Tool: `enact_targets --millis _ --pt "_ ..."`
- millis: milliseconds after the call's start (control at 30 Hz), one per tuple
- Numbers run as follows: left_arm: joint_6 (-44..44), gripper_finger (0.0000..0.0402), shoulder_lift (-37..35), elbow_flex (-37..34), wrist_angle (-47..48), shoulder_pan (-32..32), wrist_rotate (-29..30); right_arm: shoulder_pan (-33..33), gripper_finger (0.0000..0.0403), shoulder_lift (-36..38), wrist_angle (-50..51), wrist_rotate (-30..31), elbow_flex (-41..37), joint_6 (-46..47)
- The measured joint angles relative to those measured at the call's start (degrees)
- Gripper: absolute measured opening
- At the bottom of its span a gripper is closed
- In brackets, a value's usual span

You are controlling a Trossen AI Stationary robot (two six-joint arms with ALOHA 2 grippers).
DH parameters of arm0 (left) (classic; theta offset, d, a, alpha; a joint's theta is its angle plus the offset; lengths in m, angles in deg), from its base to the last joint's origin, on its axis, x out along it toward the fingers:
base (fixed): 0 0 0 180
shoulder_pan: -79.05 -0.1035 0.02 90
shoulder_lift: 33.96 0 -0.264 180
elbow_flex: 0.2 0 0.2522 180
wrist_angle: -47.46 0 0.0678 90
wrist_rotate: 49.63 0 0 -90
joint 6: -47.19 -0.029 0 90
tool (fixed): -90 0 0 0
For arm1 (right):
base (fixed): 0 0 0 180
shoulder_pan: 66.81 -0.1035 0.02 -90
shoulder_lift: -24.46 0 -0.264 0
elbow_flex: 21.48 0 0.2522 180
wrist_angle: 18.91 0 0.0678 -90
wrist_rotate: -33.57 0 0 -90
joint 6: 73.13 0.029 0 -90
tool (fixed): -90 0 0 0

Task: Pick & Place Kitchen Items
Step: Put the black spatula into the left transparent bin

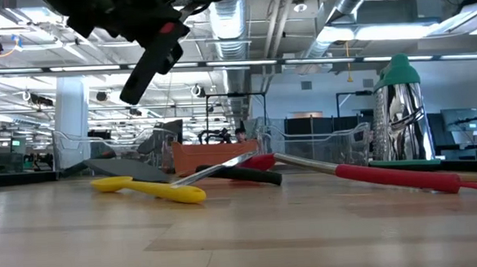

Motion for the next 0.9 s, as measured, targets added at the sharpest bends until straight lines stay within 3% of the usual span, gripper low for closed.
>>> enact_targets --millis 167,367,500,700,900 --pt "-1.3 0.0012 0.0 0.0 2.8 0.5 0.6 2.6 0.0220 0.0 -5.8 -7.5 0.0 -6.0" --pt "-3.0 0.0012 0.0 0.0 5.9 0.6 1.1 4.7 0.0290 0.0 -7.3 -9.8 0.0 -9.6" --pt "-4.0 0.0012 0.0 0.0 6.0 0.6 1.1 5.2 0.0295 0.0 -9.6 -10.2 0.0 -12.9" --pt "-4.5 0.0012 0.3 0.0 5.9 0.7 2.1 7.5 0.0285 0.0 -18.9 -17.5 0.0 -20.5" --pt "-5.5 0.0012 0.5 -1.0 5.8 0.7 2.9 9.7 0.0264 0.0 -24.3 -18.9 0.0 -23.5"
